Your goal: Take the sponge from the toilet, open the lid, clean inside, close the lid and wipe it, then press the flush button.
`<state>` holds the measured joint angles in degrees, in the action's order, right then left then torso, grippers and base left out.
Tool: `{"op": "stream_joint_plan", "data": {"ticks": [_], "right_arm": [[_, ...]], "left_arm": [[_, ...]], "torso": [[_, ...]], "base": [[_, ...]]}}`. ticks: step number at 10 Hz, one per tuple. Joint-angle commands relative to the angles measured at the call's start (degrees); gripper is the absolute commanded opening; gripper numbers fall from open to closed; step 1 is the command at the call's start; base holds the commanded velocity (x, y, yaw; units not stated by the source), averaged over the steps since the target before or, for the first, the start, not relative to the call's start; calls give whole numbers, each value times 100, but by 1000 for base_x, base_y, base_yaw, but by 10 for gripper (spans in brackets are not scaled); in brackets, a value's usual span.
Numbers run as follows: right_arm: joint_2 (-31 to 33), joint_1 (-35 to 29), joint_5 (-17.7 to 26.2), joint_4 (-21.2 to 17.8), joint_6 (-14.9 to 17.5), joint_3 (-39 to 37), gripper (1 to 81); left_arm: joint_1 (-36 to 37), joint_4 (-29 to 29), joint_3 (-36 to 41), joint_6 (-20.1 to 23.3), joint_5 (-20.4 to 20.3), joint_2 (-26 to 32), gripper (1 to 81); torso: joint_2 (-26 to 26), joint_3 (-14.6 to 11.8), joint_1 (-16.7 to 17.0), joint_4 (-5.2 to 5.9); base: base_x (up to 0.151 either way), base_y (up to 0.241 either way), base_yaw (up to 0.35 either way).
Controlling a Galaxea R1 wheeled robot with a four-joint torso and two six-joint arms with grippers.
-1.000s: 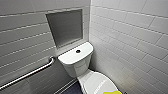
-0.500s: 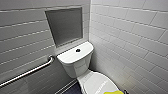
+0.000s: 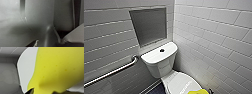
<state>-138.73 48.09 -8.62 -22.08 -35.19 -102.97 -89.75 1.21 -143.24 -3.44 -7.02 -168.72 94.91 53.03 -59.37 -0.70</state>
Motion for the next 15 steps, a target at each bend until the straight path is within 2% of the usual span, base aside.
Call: {"op": "stream_joint_plan", "data": {"ticks": [1, 3, 7, 11, 15], "right_arm": [[36, -471, 211, -51, -163, -160, 811], [-165, -444, -112, -51, -286, -518, 811], [-632, -471, -123, 10, -269, -1583, 811], [-1089, -418, -193, 89, -216, -2339, 811], [-1090, -418, -193, 186, -216, -2332, 811]], "left_arm": [[-48, -33, 41, 1, 439, 13, 811], [-100, -33, 41, 1, 456, 39, 811], [-180, -33, 41, 1, 456, 66, 811], [-188, -24, 41, -8, 465, 39, 811], [-197, -15, 41, -8, 465, 31, 811]], "torso": [[0, 0, 0, 0], [0, 0, 0, 0], [0, 0, 0, 0], [5, -2, 0, 0], [11, -5, 2, 0]], "base": [[0, 0, 0], [0, 0, 0], [0, 0, 0], [0, 0, 0], [0, 0, 0]]}}
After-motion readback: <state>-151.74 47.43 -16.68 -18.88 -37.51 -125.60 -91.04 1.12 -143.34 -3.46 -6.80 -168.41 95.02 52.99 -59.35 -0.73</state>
